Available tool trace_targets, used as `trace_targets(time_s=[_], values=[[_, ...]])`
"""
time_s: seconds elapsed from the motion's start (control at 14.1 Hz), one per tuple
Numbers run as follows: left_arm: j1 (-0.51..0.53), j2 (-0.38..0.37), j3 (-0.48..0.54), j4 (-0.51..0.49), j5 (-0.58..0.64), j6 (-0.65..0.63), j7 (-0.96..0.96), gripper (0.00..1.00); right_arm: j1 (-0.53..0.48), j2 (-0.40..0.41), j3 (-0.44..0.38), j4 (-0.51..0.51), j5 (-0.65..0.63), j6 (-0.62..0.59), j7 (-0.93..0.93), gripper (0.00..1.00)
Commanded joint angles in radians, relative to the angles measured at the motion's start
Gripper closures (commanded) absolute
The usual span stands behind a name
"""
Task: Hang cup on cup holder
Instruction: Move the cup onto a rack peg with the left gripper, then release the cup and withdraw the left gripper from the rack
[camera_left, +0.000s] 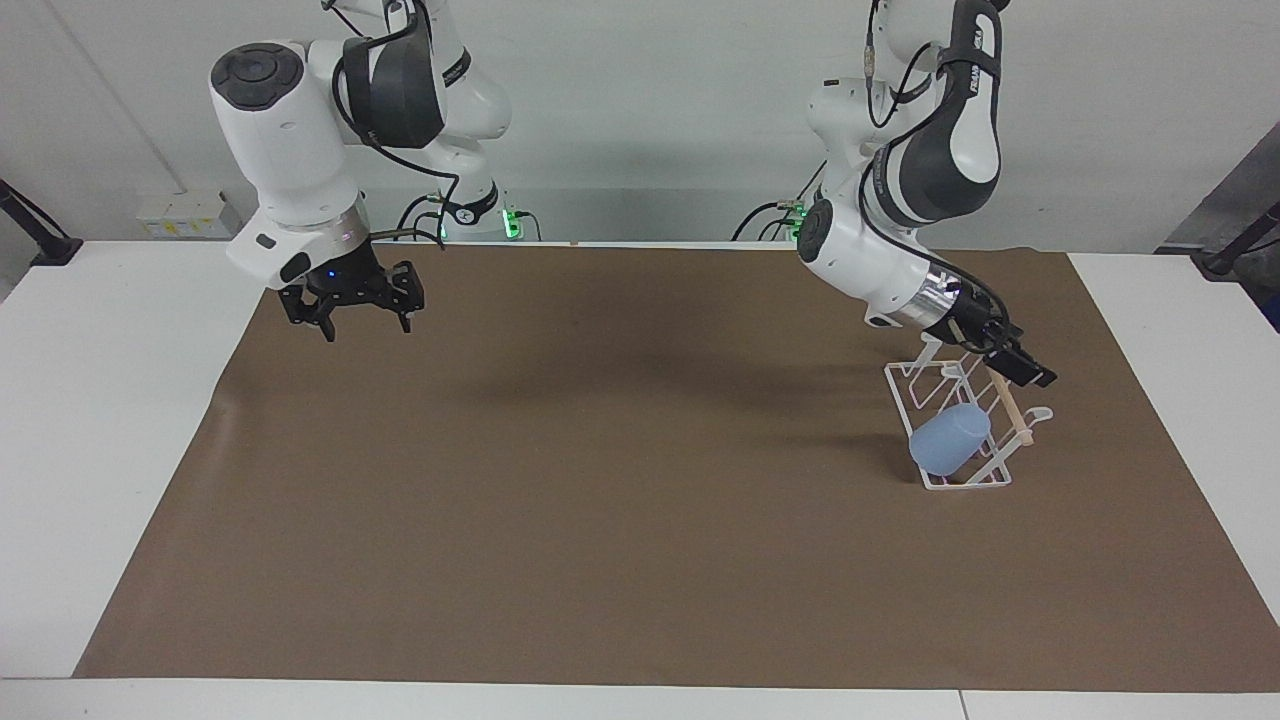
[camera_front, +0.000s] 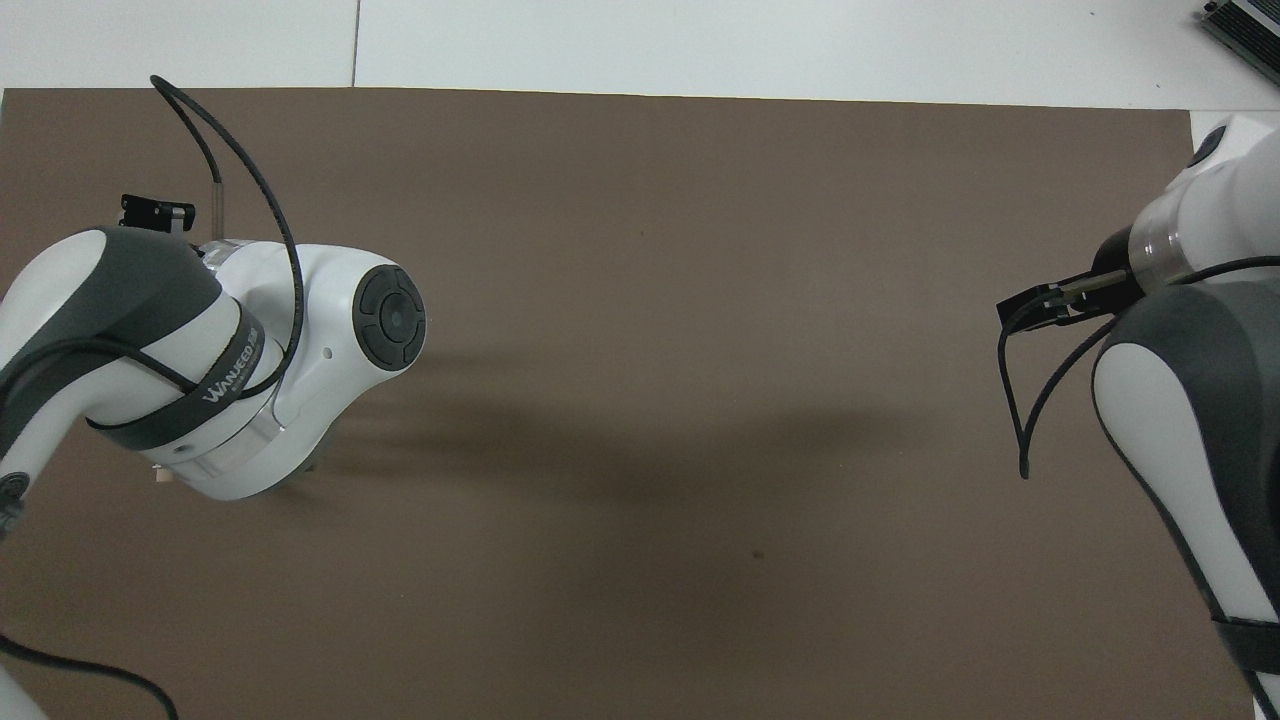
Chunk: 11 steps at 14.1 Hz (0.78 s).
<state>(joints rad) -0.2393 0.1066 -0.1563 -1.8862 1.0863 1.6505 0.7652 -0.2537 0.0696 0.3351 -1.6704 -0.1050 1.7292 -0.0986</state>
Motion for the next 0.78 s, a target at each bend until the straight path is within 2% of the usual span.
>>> trace_targets(time_s=[0.0,0.28,0.5,0.64,0.71], values=[[0.003,-0.022,0.001,0.027,-0.11,-0.04,-0.015,0.0,0.008,-0.02,-0.011,-0.014,0.022,0.012,0.016,0.0],[0.05,-0.096,0.024,0.061,-0.332,-0.028,-0.11,0.0,0.031,-0.028,-0.014,0.017,0.08,-0.014,0.091,0.0],[0.124,-0.191,0.027,0.067,-0.659,-0.003,-0.112,0.0,0.028,-0.036,-0.014,0.015,0.082,-0.051,0.089,0.0],[0.14,-0.22,0.027,0.076,-0.726,-0.003,-0.122,0.0,0.028,-0.042,-0.013,0.009,0.082,-0.053,0.089,0.0],[0.141,-0.217,0.027,0.117,-0.736,-0.015,-0.168,0.0,0.03,-0.042,-0.011,0.008,0.084,-0.054,0.089,0.0]])
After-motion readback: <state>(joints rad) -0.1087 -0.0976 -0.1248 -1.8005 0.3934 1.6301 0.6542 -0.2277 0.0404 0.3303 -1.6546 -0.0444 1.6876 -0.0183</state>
